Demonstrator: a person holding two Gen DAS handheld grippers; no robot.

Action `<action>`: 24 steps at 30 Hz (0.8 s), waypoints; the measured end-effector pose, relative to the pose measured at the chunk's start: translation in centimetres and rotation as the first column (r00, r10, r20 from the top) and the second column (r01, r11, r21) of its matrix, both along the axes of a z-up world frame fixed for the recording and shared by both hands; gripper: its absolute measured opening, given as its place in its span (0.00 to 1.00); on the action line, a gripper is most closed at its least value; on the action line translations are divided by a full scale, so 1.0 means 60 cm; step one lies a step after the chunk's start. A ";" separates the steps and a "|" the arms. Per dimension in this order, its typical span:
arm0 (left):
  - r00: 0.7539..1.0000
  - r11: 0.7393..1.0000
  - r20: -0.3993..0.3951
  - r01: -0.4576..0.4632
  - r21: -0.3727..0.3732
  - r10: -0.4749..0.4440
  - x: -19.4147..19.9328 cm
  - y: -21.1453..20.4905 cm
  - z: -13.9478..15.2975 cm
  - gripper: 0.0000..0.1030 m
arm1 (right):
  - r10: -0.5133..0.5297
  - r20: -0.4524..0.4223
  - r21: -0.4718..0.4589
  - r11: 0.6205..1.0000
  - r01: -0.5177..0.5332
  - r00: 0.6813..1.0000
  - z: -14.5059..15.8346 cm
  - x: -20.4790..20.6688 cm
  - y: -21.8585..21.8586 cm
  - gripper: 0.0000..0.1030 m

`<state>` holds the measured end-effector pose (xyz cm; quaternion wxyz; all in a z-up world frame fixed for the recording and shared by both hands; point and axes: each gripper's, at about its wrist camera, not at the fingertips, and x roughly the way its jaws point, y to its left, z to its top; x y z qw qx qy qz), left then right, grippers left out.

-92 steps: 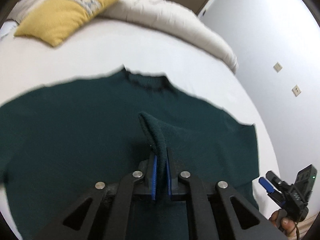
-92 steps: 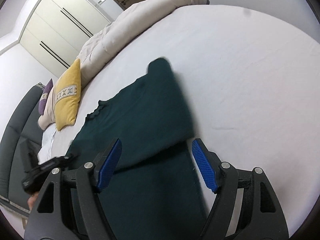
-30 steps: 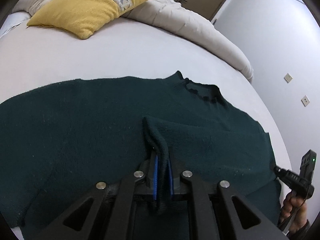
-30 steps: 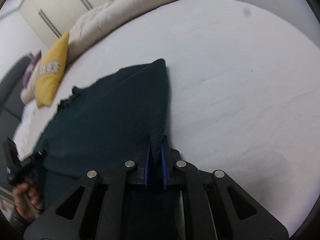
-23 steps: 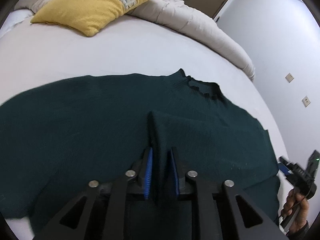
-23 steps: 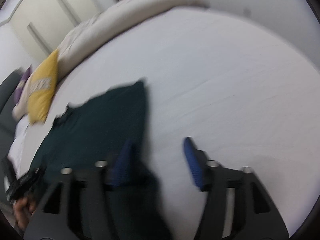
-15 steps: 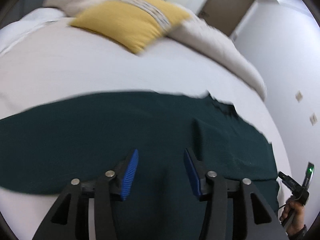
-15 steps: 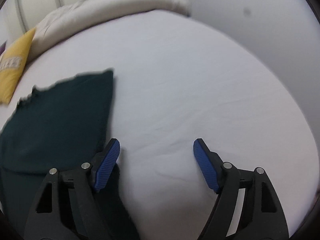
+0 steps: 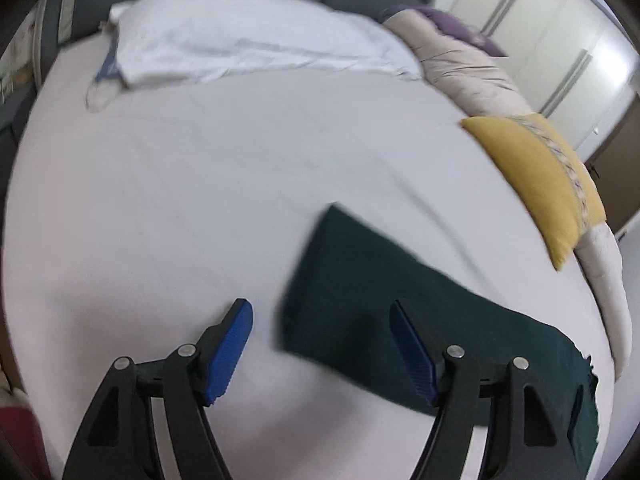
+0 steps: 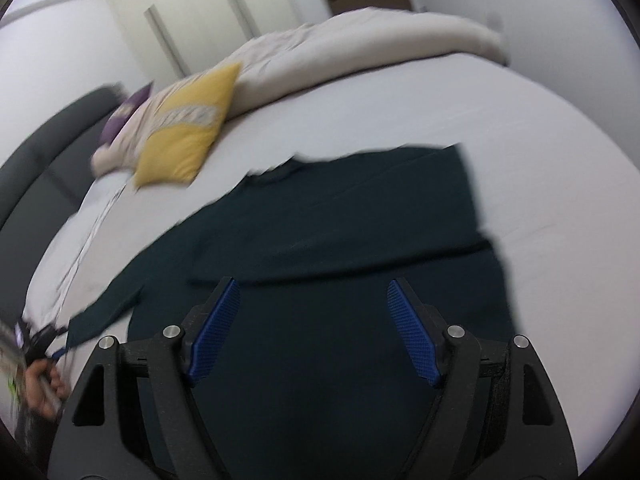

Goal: Fold small clothes

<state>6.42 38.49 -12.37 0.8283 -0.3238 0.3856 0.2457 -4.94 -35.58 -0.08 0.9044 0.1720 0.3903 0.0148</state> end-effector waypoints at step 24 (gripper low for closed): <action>0.700 0.716 0.172 0.696 0.054 -0.693 0.128 -0.621 0.118 0.12 | -0.010 -0.049 0.143 0.990 0.017 0.999 -0.059 -0.047 -0.016 0.71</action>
